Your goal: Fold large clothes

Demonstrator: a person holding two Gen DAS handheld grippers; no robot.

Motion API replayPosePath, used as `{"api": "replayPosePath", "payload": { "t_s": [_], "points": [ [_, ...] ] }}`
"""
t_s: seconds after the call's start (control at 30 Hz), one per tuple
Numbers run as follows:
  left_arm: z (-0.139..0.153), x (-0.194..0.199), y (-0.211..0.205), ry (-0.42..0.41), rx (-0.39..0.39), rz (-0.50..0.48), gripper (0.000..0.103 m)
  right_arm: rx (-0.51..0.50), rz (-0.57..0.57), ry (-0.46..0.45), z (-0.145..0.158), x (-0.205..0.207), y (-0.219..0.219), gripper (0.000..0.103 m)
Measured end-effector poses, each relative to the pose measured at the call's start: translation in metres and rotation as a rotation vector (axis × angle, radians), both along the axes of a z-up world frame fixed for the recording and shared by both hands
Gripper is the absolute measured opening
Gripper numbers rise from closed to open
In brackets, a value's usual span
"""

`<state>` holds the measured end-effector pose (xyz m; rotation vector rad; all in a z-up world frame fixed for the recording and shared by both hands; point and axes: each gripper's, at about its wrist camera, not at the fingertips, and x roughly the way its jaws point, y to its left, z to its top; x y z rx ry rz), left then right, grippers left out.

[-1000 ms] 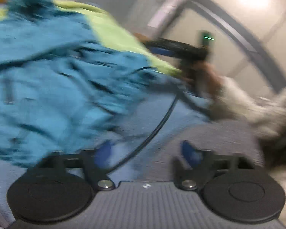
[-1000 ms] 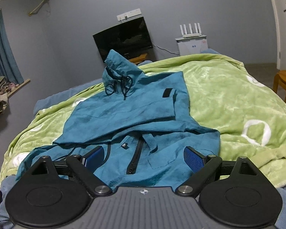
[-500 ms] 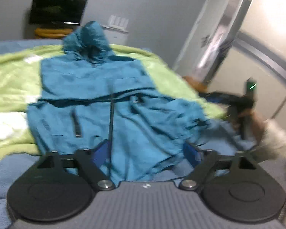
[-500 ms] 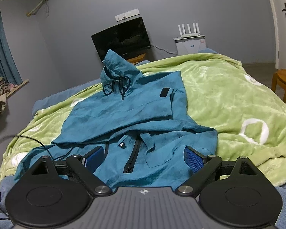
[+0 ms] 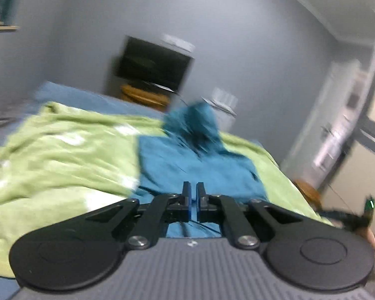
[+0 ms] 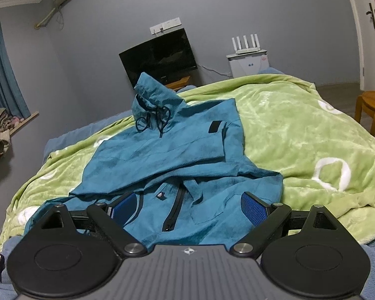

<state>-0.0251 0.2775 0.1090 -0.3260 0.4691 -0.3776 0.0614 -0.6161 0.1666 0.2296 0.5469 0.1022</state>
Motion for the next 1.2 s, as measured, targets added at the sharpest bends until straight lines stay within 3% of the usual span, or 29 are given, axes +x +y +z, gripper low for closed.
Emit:
{"api": "replayPosePath", "payload": {
  "t_s": [0.17, 0.27, 0.3, 0.33, 0.4, 0.6, 0.73, 0.83, 0.97, 1.03, 1.1, 1.2],
  "points": [
    [-0.004, -0.001, 0.017, 0.06, 0.102, 0.048, 0.0, 0.019, -0.006, 0.025, -0.007, 0.006, 0.0, 0.092],
    [-0.017, 0.006, 0.007, 0.096, 0.086, 0.016, 0.002, 0.015, 0.012, 0.035, -0.007, 0.007, 0.006, 0.092],
    [-0.023, 0.011, 0.002, 0.113, 0.081, 0.005, 0.006, 0.007, 0.02, 0.031, -0.005, 0.005, 0.008, 0.092],
    [-0.032, 0.019, -0.006, 0.142, 0.083, -0.01, 0.019, -0.006, 0.022, 0.025, -0.002, 0.004, 0.009, 0.092],
    [-0.049, 0.042, -0.025, 0.205, 0.113, -0.042, 0.027, -0.031, 0.009, 0.015, 0.002, 0.002, 0.008, 0.092],
    [-0.086, 0.104, -0.087, 0.302, 0.248, -0.122, 0.027, -0.013, -0.002, 0.008, 0.008, -0.005, 0.003, 0.092],
    [-0.107, 0.134, -0.13, 0.331, 0.416, -0.148, 0.039, -0.05, 0.005, 0.009, 0.008, -0.01, 0.004, 0.092],
    [-0.12, 0.147, -0.146, 0.373, 0.516, -0.114, 0.04, -0.084, 0.003, 0.038, 0.007, -0.012, 0.002, 0.092],
    [-0.109, 0.141, -0.122, 0.355, 0.412, -0.039, 0.04, -0.16, 0.002, 0.065, 0.004, -0.022, -0.009, 0.091],
    [-0.106, 0.137, -0.105, 0.349, 0.396, 0.019, 0.04, -0.179, 0.003, 0.092, 0.0, -0.026, -0.015, 0.087],
    [-0.112, 0.139, -0.095, 0.386, 0.4, 0.04, 0.04, -0.159, 0.016, 0.127, -0.008, -0.027, -0.022, 0.086],
    [-0.128, 0.142, -0.088, 0.497, 0.289, -0.018, 0.039, -0.08, 0.046, 0.183, -0.018, -0.024, -0.029, 0.08]
  ]
}}
